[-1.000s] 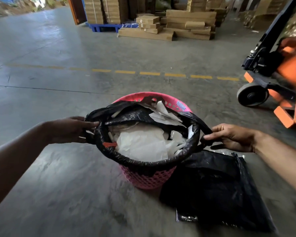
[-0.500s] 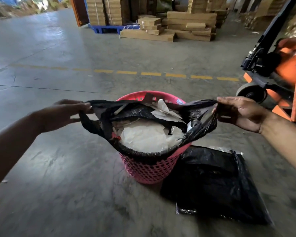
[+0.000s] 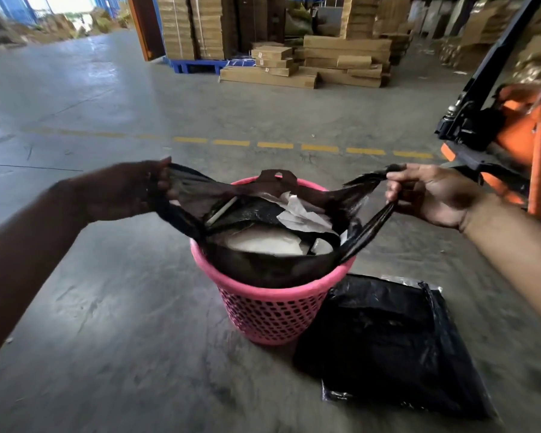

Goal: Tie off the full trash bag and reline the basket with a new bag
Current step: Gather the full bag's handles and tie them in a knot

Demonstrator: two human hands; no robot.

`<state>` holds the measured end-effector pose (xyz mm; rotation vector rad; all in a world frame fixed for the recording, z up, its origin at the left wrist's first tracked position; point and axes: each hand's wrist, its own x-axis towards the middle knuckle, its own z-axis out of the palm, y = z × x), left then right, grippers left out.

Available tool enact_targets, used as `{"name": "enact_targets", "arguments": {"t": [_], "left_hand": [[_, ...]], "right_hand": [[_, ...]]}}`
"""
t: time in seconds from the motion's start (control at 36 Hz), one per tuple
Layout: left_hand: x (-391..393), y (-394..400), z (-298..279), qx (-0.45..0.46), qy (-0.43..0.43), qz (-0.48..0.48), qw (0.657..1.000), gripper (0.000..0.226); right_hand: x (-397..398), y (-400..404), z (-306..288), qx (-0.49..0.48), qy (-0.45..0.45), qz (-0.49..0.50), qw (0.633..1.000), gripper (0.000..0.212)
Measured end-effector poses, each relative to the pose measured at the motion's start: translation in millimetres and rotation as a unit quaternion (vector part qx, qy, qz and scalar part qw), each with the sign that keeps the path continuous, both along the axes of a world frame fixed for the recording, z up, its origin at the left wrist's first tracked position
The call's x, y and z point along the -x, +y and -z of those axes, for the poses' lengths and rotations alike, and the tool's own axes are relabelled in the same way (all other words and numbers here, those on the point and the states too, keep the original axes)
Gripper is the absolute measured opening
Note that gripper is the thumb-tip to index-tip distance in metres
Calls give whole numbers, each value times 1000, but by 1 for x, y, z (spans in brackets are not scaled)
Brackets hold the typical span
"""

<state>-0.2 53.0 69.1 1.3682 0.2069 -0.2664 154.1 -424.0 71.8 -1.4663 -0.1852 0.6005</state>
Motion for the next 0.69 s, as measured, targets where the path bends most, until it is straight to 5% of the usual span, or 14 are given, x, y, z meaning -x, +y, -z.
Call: {"name": "enact_targets", "arguments": {"t": [0.11, 0.22, 0.33, 0.42, 0.53, 0.69], "left_hand": [[-13, 7, -5, -39, 15, -162, 986, 23], [-19, 6, 8, -30, 9, -240, 970, 42], [-29, -9, 15, -14, -98, -276, 956, 22], [-42, -25, 12, 26, -147, -243, 958, 41], [-59, -72, -2, 45, -215, -173, 960, 19], [-71, -131, 0, -190, -286, -41, 938, 46]], "right_hand": [[-23, 2, 17, 61, 5, 135, 989, 23], [-28, 7, 35, 96, 27, 206, 973, 22], [-28, 13, 28, 85, -96, 267, 955, 16], [-25, 33, 17, 19, -209, 261, 942, 19], [-19, 71, 2, -14, -297, 219, 929, 14], [10, 125, -11, 94, -370, 58, 922, 16]]}}
